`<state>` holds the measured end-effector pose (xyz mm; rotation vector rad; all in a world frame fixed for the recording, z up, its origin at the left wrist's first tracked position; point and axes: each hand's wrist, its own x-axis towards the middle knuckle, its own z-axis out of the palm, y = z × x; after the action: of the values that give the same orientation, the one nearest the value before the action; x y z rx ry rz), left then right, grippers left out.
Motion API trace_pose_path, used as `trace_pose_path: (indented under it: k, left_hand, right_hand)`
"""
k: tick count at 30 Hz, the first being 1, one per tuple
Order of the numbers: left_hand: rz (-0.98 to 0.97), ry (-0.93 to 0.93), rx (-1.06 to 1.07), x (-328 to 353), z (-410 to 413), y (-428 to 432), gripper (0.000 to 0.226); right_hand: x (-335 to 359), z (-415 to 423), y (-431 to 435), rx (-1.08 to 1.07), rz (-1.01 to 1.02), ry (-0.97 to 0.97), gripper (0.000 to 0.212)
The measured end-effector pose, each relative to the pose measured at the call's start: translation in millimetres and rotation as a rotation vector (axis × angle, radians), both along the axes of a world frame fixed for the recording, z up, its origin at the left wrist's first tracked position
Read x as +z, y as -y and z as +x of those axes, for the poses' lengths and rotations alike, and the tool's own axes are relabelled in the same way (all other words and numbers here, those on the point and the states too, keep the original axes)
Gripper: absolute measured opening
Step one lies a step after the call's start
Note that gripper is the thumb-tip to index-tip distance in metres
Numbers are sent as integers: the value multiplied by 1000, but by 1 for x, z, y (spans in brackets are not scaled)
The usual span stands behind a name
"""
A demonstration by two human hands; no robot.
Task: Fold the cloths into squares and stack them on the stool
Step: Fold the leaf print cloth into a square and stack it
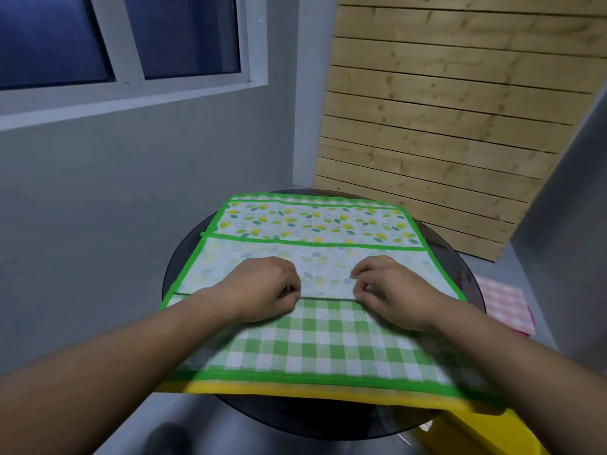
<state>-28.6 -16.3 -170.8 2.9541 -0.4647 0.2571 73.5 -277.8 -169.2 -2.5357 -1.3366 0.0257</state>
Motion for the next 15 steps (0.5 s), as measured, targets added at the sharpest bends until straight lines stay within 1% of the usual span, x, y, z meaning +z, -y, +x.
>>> trace_pose_path:
  k: [5, 9, 10, 12, 13, 15]
  left_hand:
    - [-107, -134, -37, 10, -30, 10, 14]
    - [-80, -261, -113, 10, -42, 21, 14]
    - [-98, -258, -115, 8, -40, 21, 15]
    - [-168, -190, -96, 4, -30, 20, 21]
    - [-200, -141, -70, 3, -23, 19, 25]
    - [-219, -84, 14, -1, -7, 16, 34]
  right_hand:
    - [13, -37, 16, 72, -68, -116, 16]
    - [7, -56, 25, 124, -114, -177, 14]
    - [6, -56, 26, 121, -120, -195, 12]
    - [7, -52, 24, 98, -91, -240, 7]
    - [9, -48, 22, 73, -44, -268, 9]
    - [13, -34, 15, -43, 86, -342, 10]
